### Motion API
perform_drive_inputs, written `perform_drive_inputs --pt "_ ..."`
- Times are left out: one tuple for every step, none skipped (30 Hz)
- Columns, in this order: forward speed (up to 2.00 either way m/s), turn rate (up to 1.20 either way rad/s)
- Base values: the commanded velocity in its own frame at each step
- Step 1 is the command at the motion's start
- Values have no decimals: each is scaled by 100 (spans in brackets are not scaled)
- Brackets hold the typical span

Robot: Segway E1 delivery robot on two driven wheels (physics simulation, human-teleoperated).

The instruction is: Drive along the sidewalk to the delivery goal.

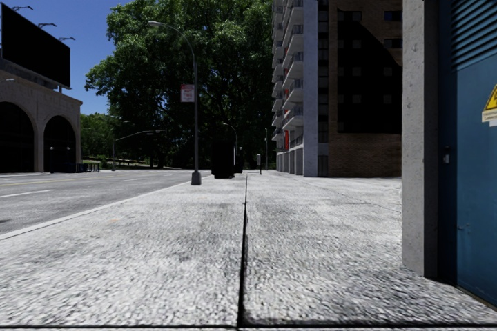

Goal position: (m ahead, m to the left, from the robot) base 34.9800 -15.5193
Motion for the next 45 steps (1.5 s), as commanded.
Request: perform_drive_inputs --pt "200 0" --pt "200 0" --pt "200 0" --pt "200 0" --pt "200 0" --pt "200 0" --pt "200 0" --pt "200 0" --pt "200 0" --pt "200 0" --pt "200 -43" --pt "200 -68" --pt "200 -80" --pt "200 -85" --pt "200 -85" --pt "200 -87" --pt "200 -87" --pt "200 -88" --pt "200 -88" --pt "200 -88" --pt "200 -88" --pt "200 -88" --pt "200 -88" --pt "200 -88" --pt "200 -88" --pt "200 -88" --pt "200 -88" --pt "200 -88" --pt "200 -88" --pt "200 -88" --pt "200 -88" --pt "200 -88" --pt "200 -88" --pt "200 -88" --pt "200 -88" --pt "200 -88" --pt "200 -88" --pt "200 -88" --pt "200 -88" --pt "200 -88" --pt "200 -86" --pt "200 -83" --pt "200 -83" --pt "200 -81" --pt "200 -32"
